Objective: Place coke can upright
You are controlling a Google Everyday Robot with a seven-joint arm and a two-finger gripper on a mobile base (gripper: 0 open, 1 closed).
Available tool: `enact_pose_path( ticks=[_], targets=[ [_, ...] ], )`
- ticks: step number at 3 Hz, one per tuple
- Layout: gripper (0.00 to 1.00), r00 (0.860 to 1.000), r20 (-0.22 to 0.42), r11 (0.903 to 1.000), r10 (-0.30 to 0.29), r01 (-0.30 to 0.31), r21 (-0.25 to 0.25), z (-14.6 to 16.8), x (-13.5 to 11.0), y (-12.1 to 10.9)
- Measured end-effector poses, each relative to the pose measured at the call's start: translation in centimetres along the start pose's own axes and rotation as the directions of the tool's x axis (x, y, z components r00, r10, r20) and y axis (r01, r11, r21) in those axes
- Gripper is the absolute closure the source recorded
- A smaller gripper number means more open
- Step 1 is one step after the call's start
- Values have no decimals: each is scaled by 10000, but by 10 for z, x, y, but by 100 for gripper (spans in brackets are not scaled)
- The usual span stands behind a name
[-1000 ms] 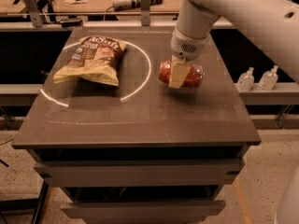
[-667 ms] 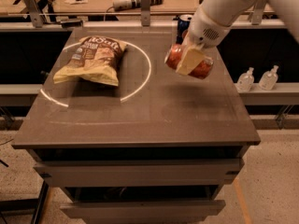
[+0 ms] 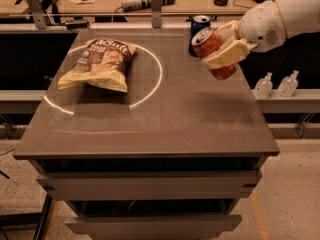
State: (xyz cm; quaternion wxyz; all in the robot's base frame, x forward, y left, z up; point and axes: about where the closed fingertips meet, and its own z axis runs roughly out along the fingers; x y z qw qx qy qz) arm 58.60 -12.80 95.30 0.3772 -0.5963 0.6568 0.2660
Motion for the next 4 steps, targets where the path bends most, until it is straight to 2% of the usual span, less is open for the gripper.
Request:
enact_pose_path(
  ticks=[1, 2, 3, 4],
  targets=[
    [100, 9545, 2978, 9991, 183, -58, -428, -10, -11, 16],
    [100, 8828, 4642, 9959, 720, -382, -818, -11, -9, 33],
    [100, 8439, 5228, 9911, 1202, -719, -1117, 2, 9, 45],
    [100, 8300, 5431, 9913, 1274, -886, -972, 18, 31, 47]
  ],
)
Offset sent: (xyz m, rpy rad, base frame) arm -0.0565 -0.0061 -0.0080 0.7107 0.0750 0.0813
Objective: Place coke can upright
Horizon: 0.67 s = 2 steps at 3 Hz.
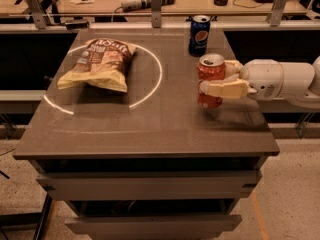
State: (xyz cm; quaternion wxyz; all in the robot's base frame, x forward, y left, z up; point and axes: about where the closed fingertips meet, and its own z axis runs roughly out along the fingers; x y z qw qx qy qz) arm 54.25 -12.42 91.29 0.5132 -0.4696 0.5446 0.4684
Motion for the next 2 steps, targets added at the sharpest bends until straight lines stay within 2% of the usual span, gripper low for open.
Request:
enact_pose_path(
  ticks=[2],
  targets=[
    [100, 9949, 458, 9947, -901, 875, 548, 4, 14, -22]
  ],
)
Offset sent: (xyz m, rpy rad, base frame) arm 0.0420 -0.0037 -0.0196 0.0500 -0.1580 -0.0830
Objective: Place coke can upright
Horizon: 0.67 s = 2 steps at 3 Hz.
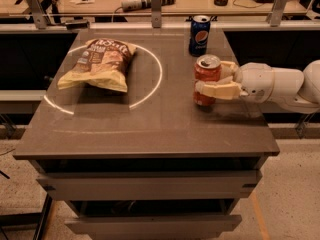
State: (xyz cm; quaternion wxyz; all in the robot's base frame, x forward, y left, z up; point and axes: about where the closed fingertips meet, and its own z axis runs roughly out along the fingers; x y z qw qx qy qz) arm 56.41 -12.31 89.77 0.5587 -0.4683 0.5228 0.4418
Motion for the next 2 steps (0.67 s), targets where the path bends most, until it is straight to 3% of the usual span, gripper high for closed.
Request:
enact_pose_path(
  ticks=[2],
  targets=[
    [100, 9976, -144, 9975, -684, 687, 180, 6, 14, -20]
  ],
)
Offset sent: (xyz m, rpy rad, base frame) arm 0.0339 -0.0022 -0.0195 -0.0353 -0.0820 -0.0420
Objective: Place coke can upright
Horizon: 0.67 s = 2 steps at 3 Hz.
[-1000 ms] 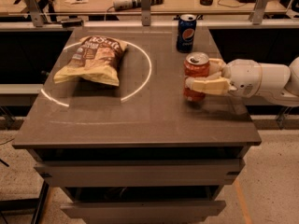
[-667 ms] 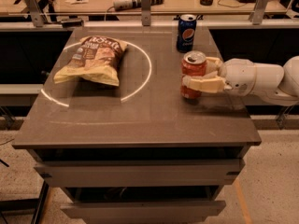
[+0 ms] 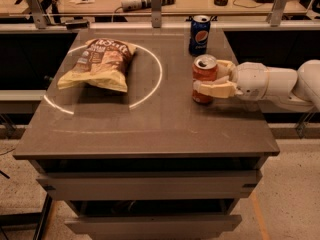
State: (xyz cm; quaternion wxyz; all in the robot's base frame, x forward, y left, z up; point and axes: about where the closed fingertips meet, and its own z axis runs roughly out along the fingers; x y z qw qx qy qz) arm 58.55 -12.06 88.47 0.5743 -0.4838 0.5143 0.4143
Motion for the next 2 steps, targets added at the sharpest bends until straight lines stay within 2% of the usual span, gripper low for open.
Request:
enact_pose_path(
  ticks=[1, 2],
  targets=[
    [100, 10000, 31, 10000, 31, -31, 28, -1, 3, -2],
    [82, 10000, 40, 10000, 28, -28, -24, 2, 2, -1]
  ],
)
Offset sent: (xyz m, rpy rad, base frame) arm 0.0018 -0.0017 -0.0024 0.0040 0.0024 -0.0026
